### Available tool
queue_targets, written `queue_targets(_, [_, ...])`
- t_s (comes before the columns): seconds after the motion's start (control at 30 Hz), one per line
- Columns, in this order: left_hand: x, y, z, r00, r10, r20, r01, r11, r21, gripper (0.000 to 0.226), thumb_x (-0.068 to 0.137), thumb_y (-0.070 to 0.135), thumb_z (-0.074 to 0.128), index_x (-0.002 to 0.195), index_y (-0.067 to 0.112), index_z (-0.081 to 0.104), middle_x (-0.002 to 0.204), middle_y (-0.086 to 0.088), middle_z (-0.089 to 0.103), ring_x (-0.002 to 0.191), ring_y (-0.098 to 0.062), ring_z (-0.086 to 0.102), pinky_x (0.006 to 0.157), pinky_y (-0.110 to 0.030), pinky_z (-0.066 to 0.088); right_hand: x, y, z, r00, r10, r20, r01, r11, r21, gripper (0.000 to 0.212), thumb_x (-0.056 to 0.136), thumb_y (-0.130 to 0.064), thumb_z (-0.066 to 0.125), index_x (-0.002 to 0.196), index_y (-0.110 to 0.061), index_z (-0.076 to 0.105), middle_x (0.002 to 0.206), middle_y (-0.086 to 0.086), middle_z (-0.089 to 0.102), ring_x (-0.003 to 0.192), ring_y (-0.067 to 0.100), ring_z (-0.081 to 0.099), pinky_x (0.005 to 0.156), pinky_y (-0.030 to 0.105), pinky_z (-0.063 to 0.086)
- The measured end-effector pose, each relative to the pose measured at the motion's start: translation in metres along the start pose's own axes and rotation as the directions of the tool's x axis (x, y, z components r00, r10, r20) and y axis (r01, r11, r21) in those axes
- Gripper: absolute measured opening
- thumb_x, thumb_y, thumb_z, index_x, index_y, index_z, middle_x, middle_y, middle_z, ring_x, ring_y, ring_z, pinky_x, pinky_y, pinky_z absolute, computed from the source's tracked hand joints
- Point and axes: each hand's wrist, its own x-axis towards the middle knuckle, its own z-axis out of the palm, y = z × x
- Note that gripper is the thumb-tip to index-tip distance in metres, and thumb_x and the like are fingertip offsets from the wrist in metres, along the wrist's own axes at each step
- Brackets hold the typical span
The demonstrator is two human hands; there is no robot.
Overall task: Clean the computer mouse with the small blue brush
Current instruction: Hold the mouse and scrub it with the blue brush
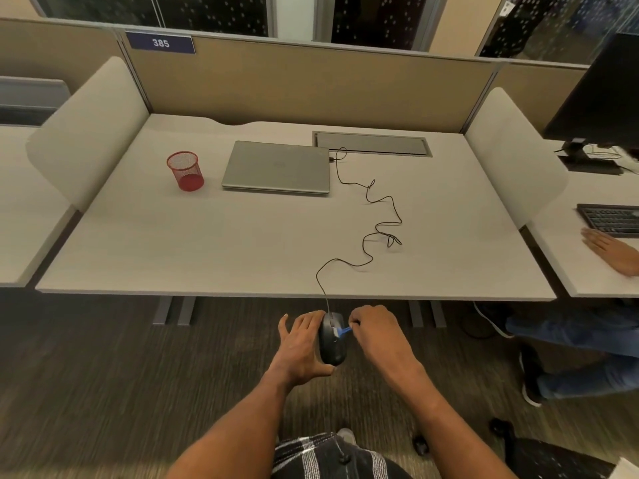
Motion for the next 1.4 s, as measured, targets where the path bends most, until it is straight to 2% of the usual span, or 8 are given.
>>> queue_targets(0.1, [-0.002,-0.001,0.002,1.000,0.001,0.003,-0.001,1.000,-0.003,0.117,0.066,0.073,0.072,0.160,0.031,0.014,0.164,0.006,0.030,0.155,-0.017,0.021,0.125,-0.064,-0.010,-0.002,0.000,0.000,0.996,0.025,0.091,-0.024,1.000,-0.005,0.019,0.103,-0.022,0.059,0.115,-0.012,0.069,0.112,0.009,0.071,0.102,0.021,0.069,0.099,0.037,0.056])
queue_targets(0.2, [-0.001,0.000,0.002,1.000,-0.010,0.001,0.010,1.000,-0.016,0.117,0.067,0.071,0.074,0.159,0.032,0.014,0.164,0.006,0.030,0.156,-0.017,0.020,0.125,-0.062,-0.012,-0.001,0.000,0.002,1.000,-0.007,-0.012,0.007,1.000,-0.025,0.017,0.103,-0.024,0.059,0.114,-0.015,0.068,0.110,0.008,0.071,0.099,0.018,0.067,0.097,0.035,0.055])
queue_targets(0.33, [0.000,0.000,0.001,1.000,-0.005,-0.009,0.005,1.000,-0.011,0.116,0.068,0.070,0.076,0.159,0.032,0.015,0.164,0.007,0.029,0.156,-0.016,0.020,0.125,-0.062,-0.011,0.006,-0.006,-0.005,0.977,0.079,0.198,-0.063,0.994,-0.088,0.025,0.102,-0.024,0.061,0.124,-0.013,0.066,0.121,0.011,0.069,0.109,0.023,0.066,0.105,0.040,0.053])
queue_targets(0.6, [0.000,0.000,0.001,1.000,-0.014,-0.016,0.013,1.000,-0.023,0.117,0.068,0.069,0.077,0.160,0.033,0.015,0.165,0.007,0.029,0.156,-0.017,0.020,0.125,-0.062,-0.011,0.016,-0.005,-0.005,0.952,0.134,0.274,-0.106,0.988,-0.114,0.026,0.099,-0.025,0.064,0.123,-0.014,0.067,0.122,0.010,0.068,0.105,0.022,0.065,0.103,0.038,0.052])
queue_targets(0.87, [-0.001,-0.002,0.000,0.999,-0.035,-0.007,0.035,0.999,-0.031,0.118,0.067,0.075,0.074,0.160,0.033,0.014,0.165,0.007,0.028,0.156,-0.018,0.019,0.125,-0.064,-0.011,0.007,-0.001,0.001,0.973,0.092,0.214,-0.075,0.994,-0.085,0.023,0.101,-0.024,0.062,0.121,-0.014,0.069,0.119,0.010,0.070,0.108,0.023,0.067,0.104,0.040,0.054])
queue_targets(1.03, [-0.001,-0.001,-0.002,1.000,-0.017,-0.015,0.017,1.000,-0.026,0.117,0.066,0.072,0.075,0.159,0.034,0.015,0.164,0.007,0.031,0.155,-0.018,0.021,0.125,-0.064,-0.011,-0.006,0.001,0.007,0.985,-0.042,-0.169,0.043,0.999,0.003,0.017,0.104,-0.025,0.057,0.107,-0.013,0.068,0.100,0.006,0.071,0.094,0.019,0.068,0.090,0.032,0.055])
queue_targets(1.2, [-0.006,-0.001,0.000,0.999,0.030,0.035,-0.032,0.998,0.047,0.117,0.069,0.068,0.077,0.160,0.032,0.013,0.164,0.006,0.029,0.155,-0.018,0.021,0.125,-0.065,-0.009,0.016,-0.004,-0.007,0.987,0.077,0.141,-0.074,0.997,-0.024,0.019,0.102,-0.021,0.059,0.112,-0.013,0.073,0.109,0.009,0.072,0.104,0.024,0.069,0.098,0.038,0.056])
queue_targets(1.4, [-0.008,-0.002,-0.004,0.999,0.035,0.026,-0.035,0.999,0.024,0.117,0.067,0.069,0.075,0.160,0.032,0.013,0.164,0.007,0.028,0.155,-0.017,0.020,0.125,-0.065,-0.010,0.025,-0.003,-0.007,0.993,-0.024,-0.115,0.023,1.000,-0.015,0.017,0.103,-0.020,0.060,0.105,-0.010,0.073,0.102,0.008,0.073,0.095,0.022,0.071,0.092,0.035,0.058])
